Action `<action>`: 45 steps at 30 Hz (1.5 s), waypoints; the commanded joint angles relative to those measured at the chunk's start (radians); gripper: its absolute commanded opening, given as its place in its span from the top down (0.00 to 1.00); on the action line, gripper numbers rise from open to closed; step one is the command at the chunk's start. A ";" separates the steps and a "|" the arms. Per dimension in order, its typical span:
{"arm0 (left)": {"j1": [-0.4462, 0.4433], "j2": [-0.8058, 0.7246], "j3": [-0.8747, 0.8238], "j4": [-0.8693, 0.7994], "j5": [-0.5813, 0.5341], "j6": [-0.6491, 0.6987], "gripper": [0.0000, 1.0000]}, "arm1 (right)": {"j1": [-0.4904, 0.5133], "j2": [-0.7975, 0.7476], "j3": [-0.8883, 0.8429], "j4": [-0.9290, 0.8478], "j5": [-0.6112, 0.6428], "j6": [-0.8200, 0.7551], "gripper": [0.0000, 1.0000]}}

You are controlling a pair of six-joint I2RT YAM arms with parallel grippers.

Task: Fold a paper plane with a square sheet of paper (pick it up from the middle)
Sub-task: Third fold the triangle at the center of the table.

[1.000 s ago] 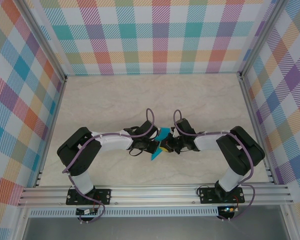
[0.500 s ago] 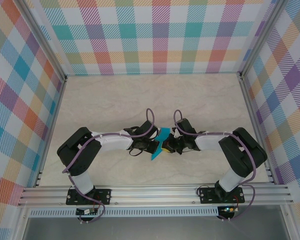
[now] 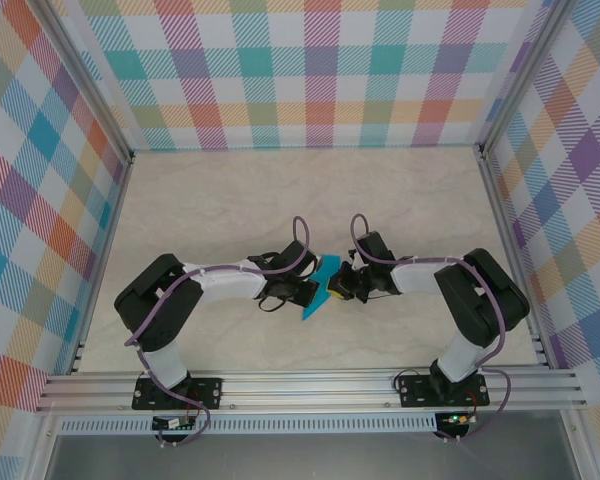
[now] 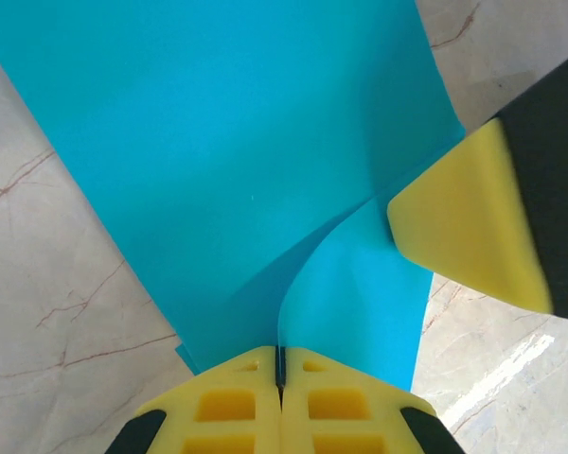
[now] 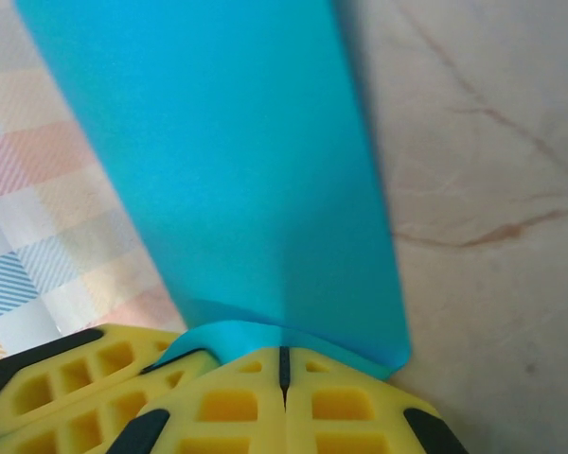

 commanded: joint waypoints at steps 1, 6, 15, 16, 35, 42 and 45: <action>0.012 0.012 0.016 -0.060 -0.028 0.021 1.00 | -0.006 0.015 -0.001 -0.042 0.027 -0.032 1.00; 0.012 -0.022 0.016 -0.077 -0.082 0.024 1.00 | -0.009 0.000 -0.008 -0.100 0.067 -0.050 1.00; 0.012 0.025 0.042 -0.063 -0.055 0.039 1.00 | -0.011 0.018 -0.003 -0.104 0.050 -0.062 1.00; 0.013 0.027 0.037 -0.058 -0.055 0.039 1.00 | -0.011 0.020 -0.001 -0.105 0.050 -0.063 1.00; 0.014 0.050 -0.016 -0.052 -0.050 0.019 1.00 | -0.014 -0.044 0.063 -0.058 -0.065 -0.043 0.97; 0.013 0.044 -0.023 -0.053 -0.054 0.011 1.00 | -0.045 0.028 0.033 -0.038 -0.013 -0.053 0.99; 0.013 0.049 -0.027 -0.053 -0.055 0.011 1.00 | -0.062 0.045 0.016 -0.017 -0.020 -0.060 0.99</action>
